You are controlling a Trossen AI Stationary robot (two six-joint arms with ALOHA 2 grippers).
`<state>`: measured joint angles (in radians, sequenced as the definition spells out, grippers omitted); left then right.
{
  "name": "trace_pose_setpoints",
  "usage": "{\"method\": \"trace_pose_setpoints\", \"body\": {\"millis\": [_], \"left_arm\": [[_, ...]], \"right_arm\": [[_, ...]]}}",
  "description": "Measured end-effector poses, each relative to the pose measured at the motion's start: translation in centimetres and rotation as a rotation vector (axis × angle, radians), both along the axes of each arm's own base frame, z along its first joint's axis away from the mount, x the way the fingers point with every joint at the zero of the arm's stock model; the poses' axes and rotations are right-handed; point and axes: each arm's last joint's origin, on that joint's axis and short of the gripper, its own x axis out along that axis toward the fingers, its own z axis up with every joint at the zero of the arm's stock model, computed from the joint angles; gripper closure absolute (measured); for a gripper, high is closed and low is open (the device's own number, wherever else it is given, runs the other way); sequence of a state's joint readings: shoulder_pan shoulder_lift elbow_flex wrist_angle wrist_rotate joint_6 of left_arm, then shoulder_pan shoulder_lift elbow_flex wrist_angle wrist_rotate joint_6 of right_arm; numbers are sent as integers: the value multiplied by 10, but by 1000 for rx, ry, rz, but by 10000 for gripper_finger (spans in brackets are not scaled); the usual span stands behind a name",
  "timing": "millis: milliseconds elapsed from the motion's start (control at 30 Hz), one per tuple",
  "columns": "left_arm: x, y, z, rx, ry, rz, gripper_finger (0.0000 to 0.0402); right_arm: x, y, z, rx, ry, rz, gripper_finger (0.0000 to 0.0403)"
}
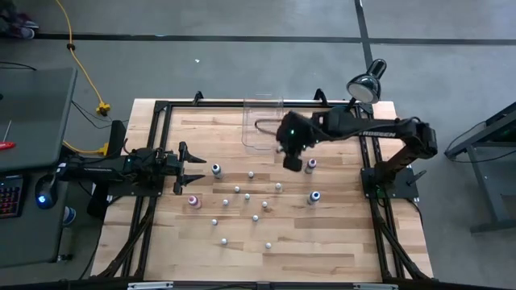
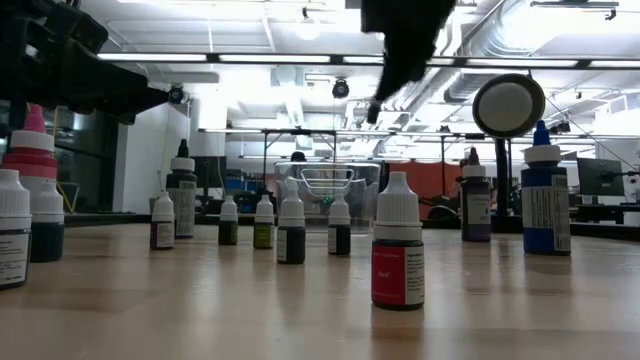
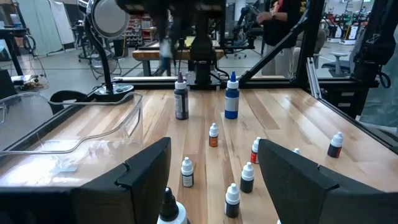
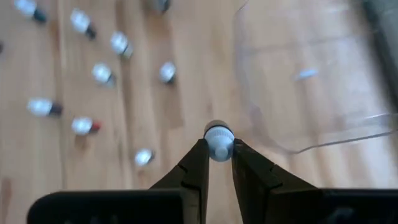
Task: Pick & Place food coloring
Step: Put the small food coloring bottle into the transparent bin
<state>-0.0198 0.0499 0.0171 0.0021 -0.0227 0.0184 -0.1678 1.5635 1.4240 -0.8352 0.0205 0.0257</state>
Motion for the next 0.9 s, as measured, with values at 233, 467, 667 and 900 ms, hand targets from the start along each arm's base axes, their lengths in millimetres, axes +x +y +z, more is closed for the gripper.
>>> {"method": "trace_pose_setpoints", "body": {"millis": [233, 467, 667, 900], "left_arm": [[0, 0, 0, 0, 0, 0, 163], [0, 0, 0, 0, 0, -1, 163], [0, 0, 0, 0, 0, 0, 163], [0, 0, 0, 0, 0, 0, 163]], "right_arm": [[22, -35, 8, -22, -1, -100, 352], [62, -80, 4, -18, 36, -189, 353], [91, -122, -7, 22, 33, -311, 349], [116, -161, -40, 95, 47, -388, 349]]}}
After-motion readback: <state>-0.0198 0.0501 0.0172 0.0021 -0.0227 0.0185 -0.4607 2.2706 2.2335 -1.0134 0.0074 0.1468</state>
